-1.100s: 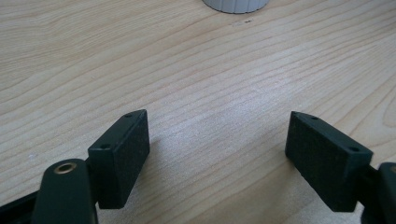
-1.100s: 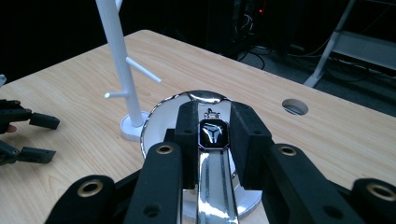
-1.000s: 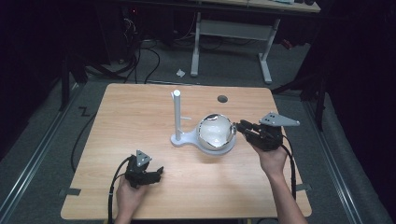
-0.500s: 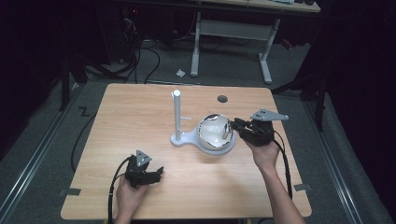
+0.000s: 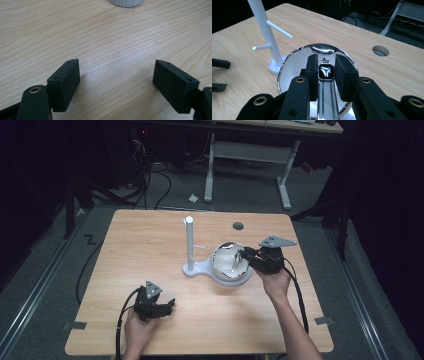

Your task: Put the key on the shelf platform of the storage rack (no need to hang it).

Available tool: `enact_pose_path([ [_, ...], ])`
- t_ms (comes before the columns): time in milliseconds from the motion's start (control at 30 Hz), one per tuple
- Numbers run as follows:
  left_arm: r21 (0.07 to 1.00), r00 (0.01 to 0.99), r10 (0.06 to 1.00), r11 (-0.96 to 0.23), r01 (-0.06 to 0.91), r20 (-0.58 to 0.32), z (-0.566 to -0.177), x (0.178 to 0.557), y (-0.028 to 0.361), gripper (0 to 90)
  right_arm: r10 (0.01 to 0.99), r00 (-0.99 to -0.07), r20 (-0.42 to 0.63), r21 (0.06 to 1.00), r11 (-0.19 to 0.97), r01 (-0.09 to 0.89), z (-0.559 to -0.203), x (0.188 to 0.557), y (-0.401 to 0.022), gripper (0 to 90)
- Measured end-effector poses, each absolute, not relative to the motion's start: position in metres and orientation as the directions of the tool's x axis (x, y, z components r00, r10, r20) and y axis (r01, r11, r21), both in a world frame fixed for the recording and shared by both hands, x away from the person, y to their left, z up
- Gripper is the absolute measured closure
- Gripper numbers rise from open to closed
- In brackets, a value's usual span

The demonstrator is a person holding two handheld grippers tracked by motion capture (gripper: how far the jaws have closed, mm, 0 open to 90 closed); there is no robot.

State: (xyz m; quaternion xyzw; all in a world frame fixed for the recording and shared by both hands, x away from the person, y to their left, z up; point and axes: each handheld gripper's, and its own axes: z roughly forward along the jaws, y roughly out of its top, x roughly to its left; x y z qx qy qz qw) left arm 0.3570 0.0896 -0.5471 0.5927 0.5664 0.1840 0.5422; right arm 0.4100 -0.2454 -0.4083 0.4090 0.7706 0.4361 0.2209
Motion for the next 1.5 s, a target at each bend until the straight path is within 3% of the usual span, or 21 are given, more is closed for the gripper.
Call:
enact_pose_path([
  [1500,0.851,0.291,0.870,0.230,0.473,-0.398,-0.547,0.357,0.090,22.4,0.787,-0.615,0.042,0.793,0.348,0.500,-0.451,0.446,-0.203,73.8],
])
